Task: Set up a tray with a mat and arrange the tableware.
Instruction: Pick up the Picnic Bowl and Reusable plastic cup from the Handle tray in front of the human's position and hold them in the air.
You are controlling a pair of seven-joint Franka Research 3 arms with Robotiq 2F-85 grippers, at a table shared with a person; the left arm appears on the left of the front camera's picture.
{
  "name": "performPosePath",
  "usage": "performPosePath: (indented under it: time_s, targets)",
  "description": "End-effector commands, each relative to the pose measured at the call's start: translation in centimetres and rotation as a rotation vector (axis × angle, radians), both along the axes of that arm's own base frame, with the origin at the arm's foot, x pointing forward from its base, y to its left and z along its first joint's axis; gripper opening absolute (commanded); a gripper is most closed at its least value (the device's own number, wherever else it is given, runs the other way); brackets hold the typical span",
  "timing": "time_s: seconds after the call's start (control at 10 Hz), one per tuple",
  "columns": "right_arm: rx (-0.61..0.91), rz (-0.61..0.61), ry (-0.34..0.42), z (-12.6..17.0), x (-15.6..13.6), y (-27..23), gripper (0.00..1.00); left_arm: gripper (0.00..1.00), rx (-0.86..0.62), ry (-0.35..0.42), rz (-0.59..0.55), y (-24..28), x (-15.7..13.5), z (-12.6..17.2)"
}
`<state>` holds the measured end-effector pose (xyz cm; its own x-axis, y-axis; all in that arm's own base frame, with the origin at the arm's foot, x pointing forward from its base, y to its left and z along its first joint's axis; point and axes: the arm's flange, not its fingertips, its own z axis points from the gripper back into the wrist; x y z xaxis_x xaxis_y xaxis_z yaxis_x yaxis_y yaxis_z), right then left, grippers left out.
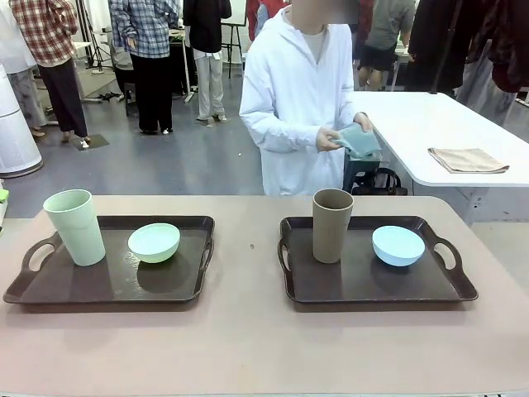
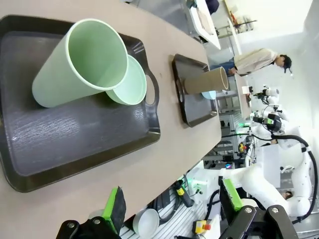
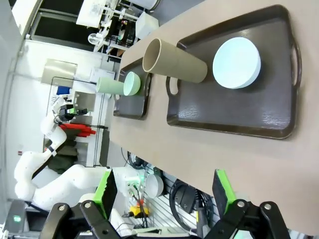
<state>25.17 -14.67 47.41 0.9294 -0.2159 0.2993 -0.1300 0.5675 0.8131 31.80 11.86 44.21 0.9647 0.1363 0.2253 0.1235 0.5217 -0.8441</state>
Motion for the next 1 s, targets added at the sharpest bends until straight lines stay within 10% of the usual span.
performPosePath:
  time_s: [0.0,0.9]
  targets:
    - [0.016,-0.004,-0.023,0.28,0.07,-0.16,1.00,1.00,-0.016,-0.005,-0.001,-0.02,0.14,-0.03]
    - [0.016,-0.004,-0.023,0.28,0.07,-0.16,1.00,1.00,-0.016,-0.005,-0.001,-0.02,0.14,-0.03]
